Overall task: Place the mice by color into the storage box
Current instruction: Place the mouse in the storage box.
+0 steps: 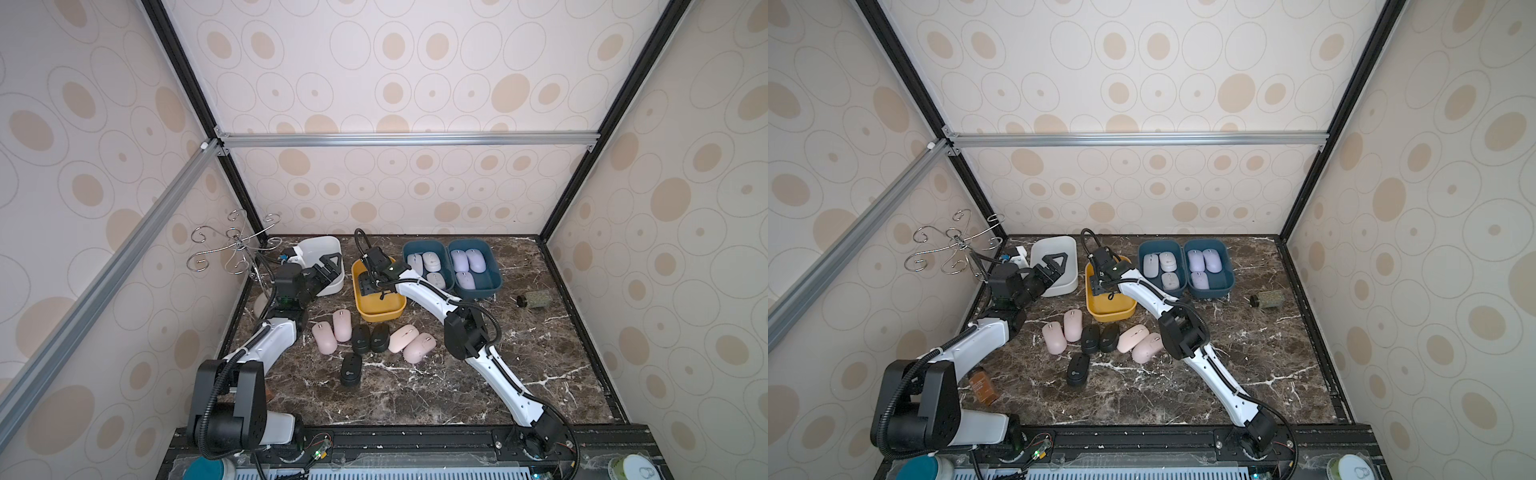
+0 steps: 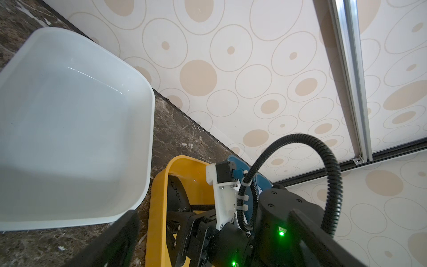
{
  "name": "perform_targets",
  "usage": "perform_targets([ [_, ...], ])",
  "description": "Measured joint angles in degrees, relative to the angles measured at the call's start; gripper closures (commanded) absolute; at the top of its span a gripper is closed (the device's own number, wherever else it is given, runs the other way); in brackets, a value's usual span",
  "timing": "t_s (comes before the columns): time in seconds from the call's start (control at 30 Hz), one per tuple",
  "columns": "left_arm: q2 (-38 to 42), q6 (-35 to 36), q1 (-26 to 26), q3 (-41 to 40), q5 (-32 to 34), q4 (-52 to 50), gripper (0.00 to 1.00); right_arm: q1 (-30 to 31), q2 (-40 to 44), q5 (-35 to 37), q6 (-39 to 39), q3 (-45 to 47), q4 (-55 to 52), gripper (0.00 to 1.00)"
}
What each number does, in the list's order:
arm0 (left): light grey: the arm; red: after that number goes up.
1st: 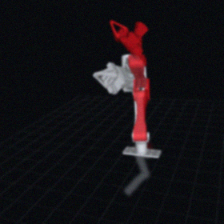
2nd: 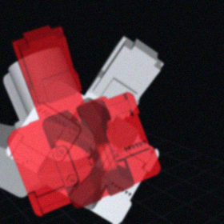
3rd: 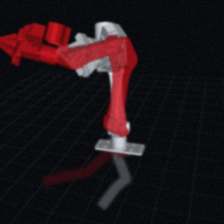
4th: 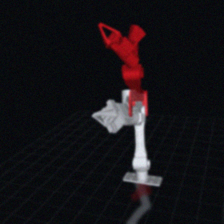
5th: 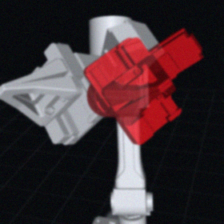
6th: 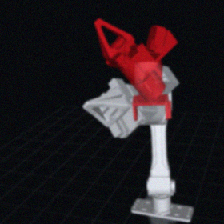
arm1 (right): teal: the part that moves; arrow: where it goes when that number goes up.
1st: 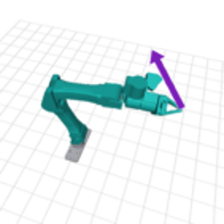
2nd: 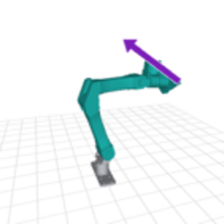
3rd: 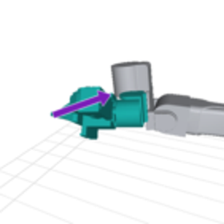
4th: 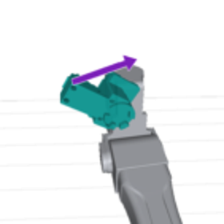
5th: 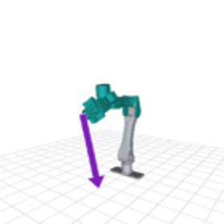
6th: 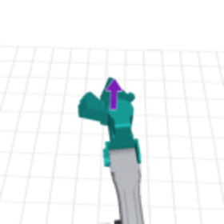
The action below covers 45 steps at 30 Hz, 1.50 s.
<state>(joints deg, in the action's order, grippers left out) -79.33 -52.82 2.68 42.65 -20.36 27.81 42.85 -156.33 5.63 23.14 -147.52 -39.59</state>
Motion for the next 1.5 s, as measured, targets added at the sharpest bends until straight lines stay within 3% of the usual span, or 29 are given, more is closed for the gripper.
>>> perform_targets([
  [0.2,-0.02,0.0,0.0,0.0,-0.15,0.02,0.0,-0.11,1.11,-2.69,-0.24,1.75,0.13,0.26],
  [0.43,-0.02,0.0,0.0,0.0,-0.26,0.02,0.0,-0.13,13.77,-5.66,-2.49,18.73,2.32,0.35],
  [0.5,-0.02,0.0,0.0,0.0,-0.37,0.02,0.0,-0.13,17.22,-5.81,-3.63,22.27,3.45,0.48],
  [0.63,-0.02,-0.02,0.0,0.0,-0.39,0.02,0.0,-0.13,19.47,-4.52,-5.4,23.71,4.31,0.83],
  [0.7,-0.02,-0.09,-0.02,0.0,-0.52,0.02,0.0,-0.15,19.17,-3.43,-6.6,23.69,4.0,0.89],
  [1.0,-0.09,-0.11,0.0,0.0,-0.63,0.02,0.0,-0.17,12.28,-0.24,-9.27,18.8,1.55,0.91],
  [1.23,-0.15,-0.09,0.0,0.0,-0.76,0.02,0.0,-0.17,7.39,-2.03,-9.77,11.8,0.63,0.91],
  [1.5,-0.46,-0.09,0.0,0.0,-0.98,0.02,0.0,-0.17,7.37,-4.66,-9.75,11.23,1.42,0.91],
])
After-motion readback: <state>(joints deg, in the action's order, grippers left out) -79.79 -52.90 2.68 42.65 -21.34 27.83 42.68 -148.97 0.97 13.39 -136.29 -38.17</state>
